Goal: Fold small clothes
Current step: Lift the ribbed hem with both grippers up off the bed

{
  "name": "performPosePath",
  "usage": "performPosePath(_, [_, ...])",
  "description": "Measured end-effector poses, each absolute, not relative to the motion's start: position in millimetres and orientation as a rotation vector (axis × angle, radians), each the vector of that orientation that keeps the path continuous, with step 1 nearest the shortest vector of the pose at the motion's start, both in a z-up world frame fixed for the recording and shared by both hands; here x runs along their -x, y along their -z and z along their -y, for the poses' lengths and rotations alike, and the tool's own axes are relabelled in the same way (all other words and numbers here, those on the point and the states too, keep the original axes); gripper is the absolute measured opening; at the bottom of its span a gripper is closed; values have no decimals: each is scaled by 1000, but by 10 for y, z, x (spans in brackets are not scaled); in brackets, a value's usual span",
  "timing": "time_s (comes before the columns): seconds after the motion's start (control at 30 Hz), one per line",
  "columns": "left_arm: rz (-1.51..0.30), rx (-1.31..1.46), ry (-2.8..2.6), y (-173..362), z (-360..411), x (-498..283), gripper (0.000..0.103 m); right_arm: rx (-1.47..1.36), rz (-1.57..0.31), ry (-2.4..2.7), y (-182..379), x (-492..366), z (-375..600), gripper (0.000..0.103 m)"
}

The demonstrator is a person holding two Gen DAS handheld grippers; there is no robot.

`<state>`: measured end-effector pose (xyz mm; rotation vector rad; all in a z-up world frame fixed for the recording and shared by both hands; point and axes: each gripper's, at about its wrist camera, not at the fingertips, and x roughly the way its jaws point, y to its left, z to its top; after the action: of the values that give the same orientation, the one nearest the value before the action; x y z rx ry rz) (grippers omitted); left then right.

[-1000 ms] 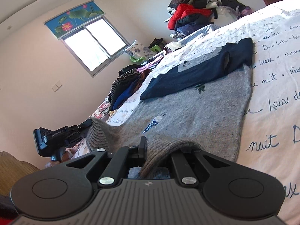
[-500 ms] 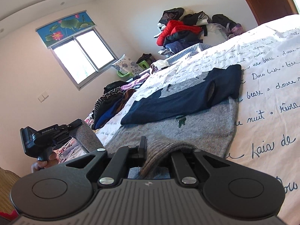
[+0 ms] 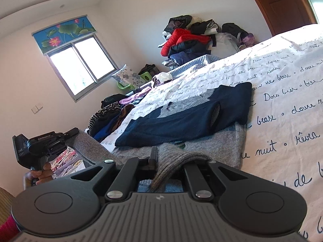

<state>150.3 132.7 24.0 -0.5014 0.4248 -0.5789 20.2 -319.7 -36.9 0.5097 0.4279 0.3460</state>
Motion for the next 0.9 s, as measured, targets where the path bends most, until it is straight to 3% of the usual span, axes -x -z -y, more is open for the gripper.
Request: performPosePath(0.9, [-400,352,425,-479,-970,-2021,6,-474,-379,-295,278,-824,3375,6])
